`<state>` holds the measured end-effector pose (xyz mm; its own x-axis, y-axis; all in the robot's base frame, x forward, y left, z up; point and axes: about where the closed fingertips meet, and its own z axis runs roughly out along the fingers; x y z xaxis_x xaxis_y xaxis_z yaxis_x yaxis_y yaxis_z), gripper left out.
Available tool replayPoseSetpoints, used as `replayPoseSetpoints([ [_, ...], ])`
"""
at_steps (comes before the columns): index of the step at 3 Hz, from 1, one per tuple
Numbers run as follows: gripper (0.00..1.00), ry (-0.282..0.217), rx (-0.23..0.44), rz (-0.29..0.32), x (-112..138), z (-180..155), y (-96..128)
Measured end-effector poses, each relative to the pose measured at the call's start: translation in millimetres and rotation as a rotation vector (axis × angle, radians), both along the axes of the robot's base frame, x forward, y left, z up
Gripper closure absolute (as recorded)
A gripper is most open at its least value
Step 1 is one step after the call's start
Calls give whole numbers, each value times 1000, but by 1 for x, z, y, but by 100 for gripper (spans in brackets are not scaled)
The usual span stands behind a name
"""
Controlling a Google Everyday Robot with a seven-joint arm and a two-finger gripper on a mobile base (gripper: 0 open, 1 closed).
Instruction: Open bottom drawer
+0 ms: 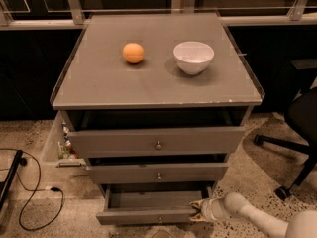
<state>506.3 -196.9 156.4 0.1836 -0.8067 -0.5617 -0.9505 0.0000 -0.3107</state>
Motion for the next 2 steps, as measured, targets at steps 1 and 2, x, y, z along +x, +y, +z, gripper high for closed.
replayPoseSetpoints([
  [1, 35, 1, 1, 1, 0, 0, 0],
  [2, 12, 2, 22, 28, -30, -6, -11],
])
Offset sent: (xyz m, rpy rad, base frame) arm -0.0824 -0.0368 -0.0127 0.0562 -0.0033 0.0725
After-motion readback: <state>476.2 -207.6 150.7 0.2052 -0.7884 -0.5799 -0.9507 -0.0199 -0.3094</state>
